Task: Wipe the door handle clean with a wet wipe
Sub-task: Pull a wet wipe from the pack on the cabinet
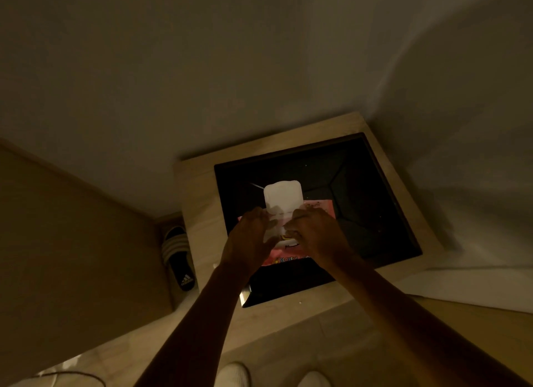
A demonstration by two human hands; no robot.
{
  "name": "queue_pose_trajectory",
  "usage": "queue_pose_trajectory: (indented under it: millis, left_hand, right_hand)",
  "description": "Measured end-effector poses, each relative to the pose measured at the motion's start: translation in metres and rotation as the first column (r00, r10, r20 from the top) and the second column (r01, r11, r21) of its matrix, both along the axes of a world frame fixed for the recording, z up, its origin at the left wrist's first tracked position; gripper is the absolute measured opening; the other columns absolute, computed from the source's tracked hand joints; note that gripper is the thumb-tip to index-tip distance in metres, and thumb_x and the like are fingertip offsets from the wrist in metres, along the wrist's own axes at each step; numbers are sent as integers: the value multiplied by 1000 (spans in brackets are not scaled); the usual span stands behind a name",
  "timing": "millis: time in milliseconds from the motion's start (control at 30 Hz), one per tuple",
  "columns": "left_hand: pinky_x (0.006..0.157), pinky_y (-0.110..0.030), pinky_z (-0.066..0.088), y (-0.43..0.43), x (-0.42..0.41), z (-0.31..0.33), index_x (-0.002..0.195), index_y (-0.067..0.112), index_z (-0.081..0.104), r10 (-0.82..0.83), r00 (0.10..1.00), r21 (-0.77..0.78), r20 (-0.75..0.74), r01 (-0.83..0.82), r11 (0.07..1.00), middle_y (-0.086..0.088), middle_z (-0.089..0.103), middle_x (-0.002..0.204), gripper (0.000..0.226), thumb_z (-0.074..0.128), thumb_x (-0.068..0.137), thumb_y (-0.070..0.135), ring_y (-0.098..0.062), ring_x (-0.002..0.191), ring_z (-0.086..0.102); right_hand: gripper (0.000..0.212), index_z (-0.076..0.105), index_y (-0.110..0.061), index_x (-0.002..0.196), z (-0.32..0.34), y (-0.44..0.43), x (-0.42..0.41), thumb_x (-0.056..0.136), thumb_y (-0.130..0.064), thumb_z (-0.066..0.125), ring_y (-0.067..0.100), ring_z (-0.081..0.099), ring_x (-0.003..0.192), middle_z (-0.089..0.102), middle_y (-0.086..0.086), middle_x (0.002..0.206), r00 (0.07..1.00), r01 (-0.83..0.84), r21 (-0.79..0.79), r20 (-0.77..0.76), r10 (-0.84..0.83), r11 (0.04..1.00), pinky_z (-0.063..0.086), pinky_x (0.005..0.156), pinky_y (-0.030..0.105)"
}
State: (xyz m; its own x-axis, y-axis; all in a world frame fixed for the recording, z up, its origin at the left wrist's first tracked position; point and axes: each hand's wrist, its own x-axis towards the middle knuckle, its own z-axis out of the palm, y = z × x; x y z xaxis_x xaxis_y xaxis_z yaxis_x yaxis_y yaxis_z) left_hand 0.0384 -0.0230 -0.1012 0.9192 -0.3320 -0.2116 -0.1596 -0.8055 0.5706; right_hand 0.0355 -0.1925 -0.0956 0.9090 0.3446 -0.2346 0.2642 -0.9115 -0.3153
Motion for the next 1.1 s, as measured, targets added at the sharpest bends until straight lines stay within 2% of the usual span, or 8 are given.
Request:
queue_pose_trajectory:
  millis: [300,433,533,600,667,800,933,1100]
  left_hand:
    - [100,-25,42,-2,-3,-4,132,14,53,2,999,-15,43,-1,1000,-4,49,137,49,61,89,36,-16,125,48]
    - [92,-17,37,0,-3,-6,130,14,55,16,998,-19,65,-15,1000,-3,51,134,47,63,88,35,-14,121,50]
    - [88,-16,37,-2,-2,-5,129,16,55,17,997,-29,74,-15,999,-2,52,132,47,64,87,35,-15,118,52]
    - [90,-19,41,-2,-2,-6,130,16,54,13,997,-23,72,-12,1000,-2,52,132,49,64,86,36,-15,118,52]
    - [91,-21,43,-3,-2,-7,129,15,54,10,997,-18,73,-9,1000,-2,52,131,50,64,86,37,-16,117,52]
    - [86,-17,40,-4,-2,-5,125,14,57,28,996,-39,82,-25,999,-3,56,125,49,68,83,36,-16,113,56]
    - [87,-23,47,-6,-1,-3,123,15,59,41,994,-43,104,-37,998,-3,60,121,50,71,80,38,-17,111,58]
    - [89,-30,52,-6,1,-2,124,17,56,68,996,-26,55,-67,997,-1,59,120,58,72,76,45,-16,110,58]
  right_hand:
    - [48,60,-8,118,3,5,1,82,-38,71,29,54,116,57,11,125,998,-65,-127,-33,61,990,38,104,40]
    - [53,64,-10,112,-7,1,-1,73,-43,77,28,57,112,62,11,121,999,22,-20,-37,-23,1000,45,100,42]
    - [50,66,-10,103,-4,-3,-3,77,-52,59,25,60,102,66,10,110,996,89,121,-33,-86,989,50,89,41]
    - [59,67,-9,96,2,-3,-5,73,-58,43,22,60,91,66,9,100,988,157,220,-39,-152,963,51,79,36]
    - [61,68,-8,93,6,-3,-4,71,-58,41,19,58,85,64,7,95,985,171,254,-44,-165,952,48,72,32]
    - [30,66,-8,88,3,-7,-2,73,-32,76,21,59,81,64,8,91,986,165,281,-32,-163,945,48,68,30]
    - [7,64,-5,80,-2,-9,-1,86,-9,63,17,57,75,61,6,82,980,190,342,-16,-196,920,42,64,23]
    - [12,61,-10,85,-3,-12,1,92,-3,53,16,56,79,59,4,86,967,254,435,-139,-214,864,45,71,24]
